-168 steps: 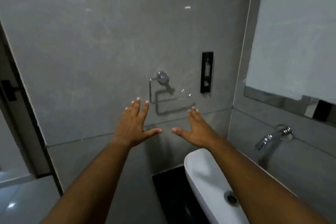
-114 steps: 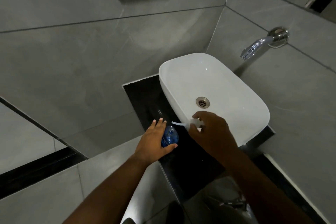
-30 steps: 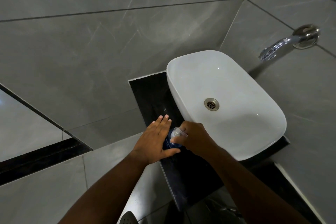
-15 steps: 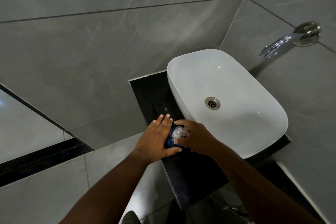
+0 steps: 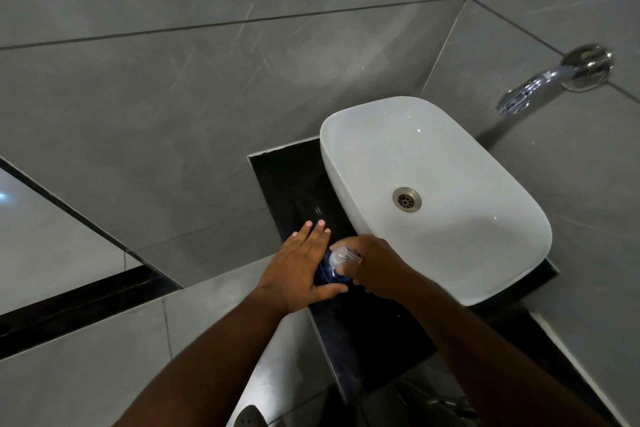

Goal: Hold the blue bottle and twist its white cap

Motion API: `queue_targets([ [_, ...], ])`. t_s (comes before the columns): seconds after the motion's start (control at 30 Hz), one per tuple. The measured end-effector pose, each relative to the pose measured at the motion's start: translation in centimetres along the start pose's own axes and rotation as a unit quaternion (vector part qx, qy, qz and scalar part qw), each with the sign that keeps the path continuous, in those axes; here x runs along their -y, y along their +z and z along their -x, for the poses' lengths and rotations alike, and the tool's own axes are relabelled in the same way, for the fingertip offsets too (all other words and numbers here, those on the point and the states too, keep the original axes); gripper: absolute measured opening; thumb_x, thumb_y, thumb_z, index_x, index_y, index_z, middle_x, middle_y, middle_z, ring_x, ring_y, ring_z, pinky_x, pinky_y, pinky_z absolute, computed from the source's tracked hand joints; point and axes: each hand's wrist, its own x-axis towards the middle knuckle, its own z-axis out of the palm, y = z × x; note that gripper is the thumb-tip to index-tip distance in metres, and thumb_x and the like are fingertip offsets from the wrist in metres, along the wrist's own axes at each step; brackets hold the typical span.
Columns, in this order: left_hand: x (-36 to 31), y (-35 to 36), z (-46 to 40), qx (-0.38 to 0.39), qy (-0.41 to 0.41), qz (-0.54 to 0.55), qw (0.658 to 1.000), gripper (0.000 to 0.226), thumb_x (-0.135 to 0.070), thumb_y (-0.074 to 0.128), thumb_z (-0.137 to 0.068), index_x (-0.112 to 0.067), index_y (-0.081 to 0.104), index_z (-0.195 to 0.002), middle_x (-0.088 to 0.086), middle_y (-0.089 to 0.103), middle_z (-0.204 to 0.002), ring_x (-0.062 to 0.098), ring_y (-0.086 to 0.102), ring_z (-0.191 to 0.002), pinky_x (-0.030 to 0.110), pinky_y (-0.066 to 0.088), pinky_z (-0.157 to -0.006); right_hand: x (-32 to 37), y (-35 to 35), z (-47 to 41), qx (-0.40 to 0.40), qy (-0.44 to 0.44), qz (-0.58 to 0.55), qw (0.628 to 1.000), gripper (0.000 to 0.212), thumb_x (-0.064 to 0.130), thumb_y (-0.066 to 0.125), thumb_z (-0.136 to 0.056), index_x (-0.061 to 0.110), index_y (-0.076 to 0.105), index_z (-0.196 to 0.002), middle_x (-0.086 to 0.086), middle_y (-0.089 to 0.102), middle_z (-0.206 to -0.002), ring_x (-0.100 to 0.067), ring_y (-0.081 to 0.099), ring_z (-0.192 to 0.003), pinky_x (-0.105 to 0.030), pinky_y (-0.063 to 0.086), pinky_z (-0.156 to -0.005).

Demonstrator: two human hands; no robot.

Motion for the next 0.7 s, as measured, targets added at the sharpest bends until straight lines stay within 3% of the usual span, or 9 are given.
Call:
queue_targets([
  [0.07, 0.0, 0.1, 0.0, 0.005, -0.003, 0.001, 1.000, 0.106, -0.087, 0.037, -0.080, -0.019, 0.005, -0.155, 0.002, 0.000, -0.163, 0.013, -0.012, -0.146, 0.033, -0.004, -0.117, -0.1, 0.4, -0.2, -0.018, 0.007, 0.012, 1.000, 0.030, 0.030, 0.066, -0.082, 0.012, 0.059, -0.106, -0.011, 0.066, -0.098, -0.018, 0.061, -0.080, -0.024, 0.050, -0.069],
  [0.17, 0.1, 0.0, 0.1, 0.009, -0.008, 0.006, 1.000, 0.106, -0.087, 0.036, -0.080, -0.019, 0.005, -0.155, 0.001, -0.002, -0.163, 0.014, -0.011, -0.147, 0.036, -0.001, -0.119, 0.4, 0.6, 0.0, -0.054, 0.002, 0.042, 0.998, 0.031, 0.040, 0.070, -0.074, 0.018, 0.055, -0.089, 0.000, 0.063, -0.081, -0.015, 0.059, -0.069, -0.020, 0.046, -0.060],
  [0.3, 0.0, 0.0, 0.1, 0.008, -0.005, 0.012, 1.000, 0.106, -0.086, 0.039, -0.080, -0.019, 0.008, -0.155, 0.003, 0.003, -0.164, 0.013, -0.009, -0.147, 0.034, -0.002, -0.118, 0.8, -0.2, 0.4, -0.025, -0.062, 0.006, 0.998, 0.046, 0.029, 0.072, -0.074, 0.021, 0.056, -0.117, 0.008, 0.065, -0.101, -0.007, 0.060, -0.084, -0.008, 0.045, -0.070],
  [0.37, 0.1, 0.0, 0.0, 0.008, -0.005, 0.013, 1.000, 0.106, -0.086, 0.038, -0.080, -0.019, 0.008, -0.155, 0.003, 0.004, -0.164, 0.012, -0.010, -0.147, 0.032, -0.004, -0.117, 0.8, -0.5, 0.5, -0.015, -0.073, 0.016, 0.997, 0.035, 0.023, 0.068, -0.081, 0.014, 0.060, -0.114, -0.005, 0.068, -0.106, -0.013, 0.063, -0.089, -0.021, 0.053, -0.079],
  [0.43, 0.1, 0.1, -0.1, 0.009, -0.005, 0.008, 1.000, 0.106, -0.087, 0.037, -0.080, -0.019, 0.007, -0.155, 0.003, 0.003, -0.164, 0.012, -0.011, -0.146, 0.032, -0.004, -0.116, 0.7, -0.4, 0.6, -0.028, -0.055, 0.012, 0.998, 0.031, 0.021, 0.066, -0.084, 0.007, 0.061, -0.111, -0.014, 0.066, -0.107, -0.022, 0.062, -0.093, -0.036, 0.052, -0.088],
  [0.5, 0.1, 0.2, -0.1, 0.013, -0.008, 0.011, 1.000, 0.106, -0.087, 0.037, -0.080, -0.019, 0.005, -0.155, 0.002, 0.000, -0.164, 0.012, -0.011, -0.147, 0.032, -0.003, -0.116, 0.8, -0.1, 0.7, -0.032, -0.034, -0.003, 0.999, 0.034, 0.022, 0.067, -0.083, 0.005, 0.058, -0.112, -0.015, 0.063, -0.108, -0.025, 0.060, -0.096, -0.039, 0.050, -0.090],
  [0.6, 0.1, 0.1, 0.0, 0.014, -0.012, 0.030, 0.999, 0.106, -0.086, 0.039, -0.080, -0.019, 0.006, -0.156, 0.002, 0.000, -0.164, 0.012, -0.009, -0.148, 0.033, -0.001, -0.118, 1.1, 0.2, 1.0, -0.051, -0.037, 0.010, 0.998, 0.029, 0.028, 0.065, -0.080, 0.009, 0.058, -0.101, -0.013, 0.063, -0.096, -0.024, 0.059, -0.084, -0.041, 0.051, -0.080],
  [0.7, -0.1, -0.1, 0.1, 0.018, -0.014, 0.041, 0.999, 0.107, -0.085, 0.042, -0.079, -0.020, 0.007, -0.156, 0.002, 0.003, -0.164, 0.012, -0.007, -0.147, 0.034, 0.002, -0.118, 1.3, 0.0, 1.0, -0.049, -0.044, -0.004, 0.998, 0.033, 0.028, 0.064, -0.081, 0.012, 0.057, -0.109, -0.010, 0.065, -0.102, -0.018, 0.059, -0.088, -0.032, 0.052, -0.082],
])
